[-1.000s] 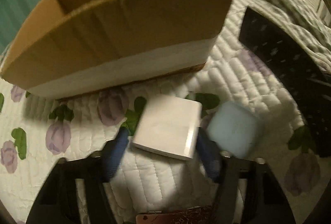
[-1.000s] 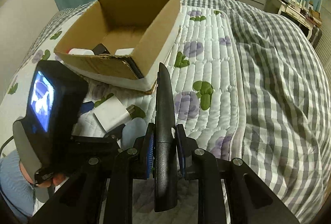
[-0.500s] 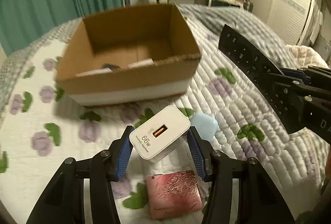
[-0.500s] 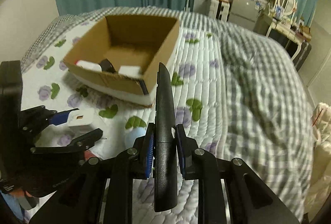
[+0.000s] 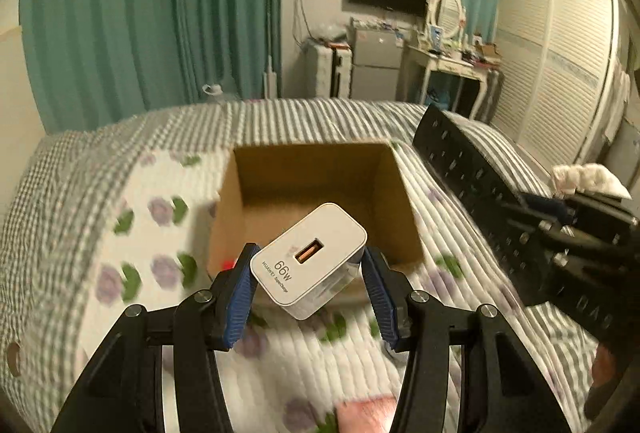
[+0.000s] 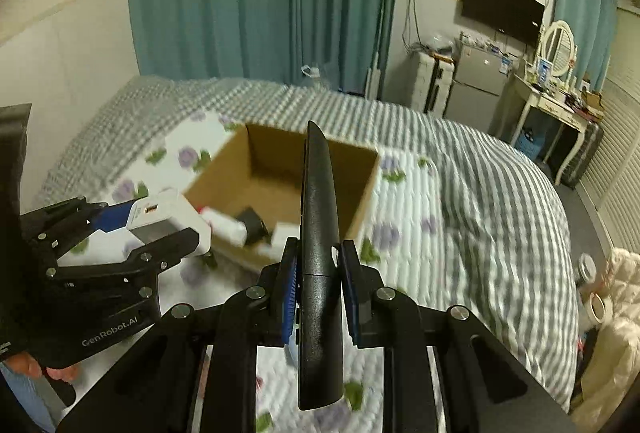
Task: Organize rigid objects
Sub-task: 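Lower the charger and black tube into the box and open both tools, then grasp the pink Romantic Rose card with the right tool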
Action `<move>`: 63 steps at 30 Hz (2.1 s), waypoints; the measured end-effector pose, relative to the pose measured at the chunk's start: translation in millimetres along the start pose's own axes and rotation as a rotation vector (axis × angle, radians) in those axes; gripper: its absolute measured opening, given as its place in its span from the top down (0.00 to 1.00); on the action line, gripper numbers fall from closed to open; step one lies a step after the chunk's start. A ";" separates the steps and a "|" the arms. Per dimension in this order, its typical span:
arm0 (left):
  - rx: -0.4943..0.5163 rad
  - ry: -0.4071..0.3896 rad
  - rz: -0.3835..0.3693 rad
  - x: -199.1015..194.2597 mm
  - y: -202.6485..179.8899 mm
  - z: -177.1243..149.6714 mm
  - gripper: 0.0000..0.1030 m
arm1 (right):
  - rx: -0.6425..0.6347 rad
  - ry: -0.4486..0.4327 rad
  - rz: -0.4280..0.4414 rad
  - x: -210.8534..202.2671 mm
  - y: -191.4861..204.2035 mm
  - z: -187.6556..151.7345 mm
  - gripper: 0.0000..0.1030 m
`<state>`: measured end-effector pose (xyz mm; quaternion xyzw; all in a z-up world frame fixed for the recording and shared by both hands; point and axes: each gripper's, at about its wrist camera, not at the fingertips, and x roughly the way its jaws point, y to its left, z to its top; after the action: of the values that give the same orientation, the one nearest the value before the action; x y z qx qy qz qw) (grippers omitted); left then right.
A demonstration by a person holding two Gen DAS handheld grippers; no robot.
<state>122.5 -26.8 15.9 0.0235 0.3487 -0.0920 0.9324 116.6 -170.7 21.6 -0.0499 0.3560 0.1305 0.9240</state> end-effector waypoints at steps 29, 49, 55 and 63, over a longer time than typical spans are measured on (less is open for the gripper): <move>0.065 0.106 0.104 104.9 21.9 33.7 0.38 | 0.041 0.044 0.037 130.3 -35.8 37.7 0.54; -0.024 0.149 0.147 -55.4 41.1 -87.2 0.19 | -0.062 0.168 0.085 -18.3 50.5 -92.0 0.14; -0.037 0.158 0.158 -43.0 39.6 -132.0 0.19 | -0.052 0.302 0.110 31.1 75.4 -147.9 0.14; -0.026 0.185 0.173 -15.4 44.8 -149.6 0.19 | -0.037 0.430 0.105 84.6 90.0 -174.8 0.13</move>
<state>22.9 35.7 -88.0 0.0499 0.4310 -0.0040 0.9010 39.3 -99.2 -164.8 -0.0752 0.5446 0.1713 0.8176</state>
